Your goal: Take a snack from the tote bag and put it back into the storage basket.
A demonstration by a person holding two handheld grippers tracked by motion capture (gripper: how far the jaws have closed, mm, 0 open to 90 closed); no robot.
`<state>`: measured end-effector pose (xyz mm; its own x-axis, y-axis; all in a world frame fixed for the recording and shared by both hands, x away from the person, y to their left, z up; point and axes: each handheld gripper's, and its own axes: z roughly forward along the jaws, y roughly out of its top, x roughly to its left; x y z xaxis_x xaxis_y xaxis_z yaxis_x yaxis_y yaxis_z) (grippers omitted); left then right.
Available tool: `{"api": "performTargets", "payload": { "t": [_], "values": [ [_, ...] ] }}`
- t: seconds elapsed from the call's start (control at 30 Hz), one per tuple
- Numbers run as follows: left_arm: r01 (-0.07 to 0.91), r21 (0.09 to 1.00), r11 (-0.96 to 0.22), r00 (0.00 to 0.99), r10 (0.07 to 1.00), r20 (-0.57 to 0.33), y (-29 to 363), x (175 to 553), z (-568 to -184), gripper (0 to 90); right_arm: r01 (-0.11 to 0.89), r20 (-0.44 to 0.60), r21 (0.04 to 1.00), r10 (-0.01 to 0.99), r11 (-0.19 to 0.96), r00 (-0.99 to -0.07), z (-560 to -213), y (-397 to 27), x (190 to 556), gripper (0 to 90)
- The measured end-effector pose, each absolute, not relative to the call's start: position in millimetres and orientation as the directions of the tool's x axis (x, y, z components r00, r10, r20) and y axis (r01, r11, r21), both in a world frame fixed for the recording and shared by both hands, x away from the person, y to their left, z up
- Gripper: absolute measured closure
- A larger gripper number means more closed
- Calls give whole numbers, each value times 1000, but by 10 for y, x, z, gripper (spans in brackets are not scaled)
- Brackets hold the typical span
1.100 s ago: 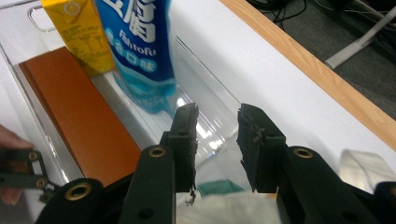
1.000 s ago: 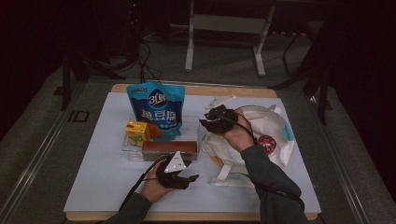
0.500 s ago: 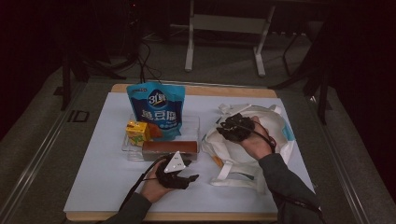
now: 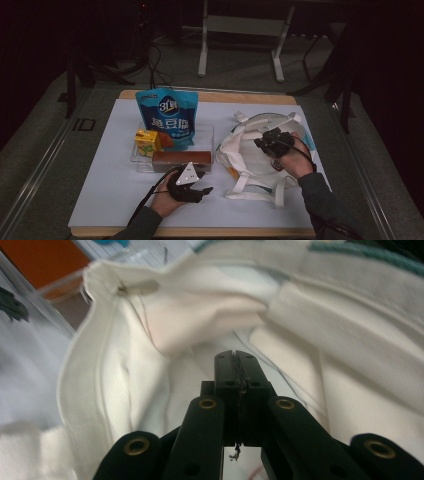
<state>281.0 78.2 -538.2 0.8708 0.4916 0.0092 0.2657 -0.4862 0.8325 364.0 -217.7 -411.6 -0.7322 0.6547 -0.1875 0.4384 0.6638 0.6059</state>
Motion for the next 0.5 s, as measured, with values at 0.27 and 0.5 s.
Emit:
{"api": "performTargets", "payload": {
  "t": [0.27, 0.5],
  "values": [
    [266, 832, -487, 871, 491, 9, 782, 2810, -5382, 395, 478, -166, 607, 690, 634, -705, -4195, -2403, 3605, 895],
    [266, 832, -487, 871, 491, 9, 782, 2811, -5382, 395, 501, -168, 588, 702, 635, -692, -4302, -2540, 3551, 896]
  ]
}}
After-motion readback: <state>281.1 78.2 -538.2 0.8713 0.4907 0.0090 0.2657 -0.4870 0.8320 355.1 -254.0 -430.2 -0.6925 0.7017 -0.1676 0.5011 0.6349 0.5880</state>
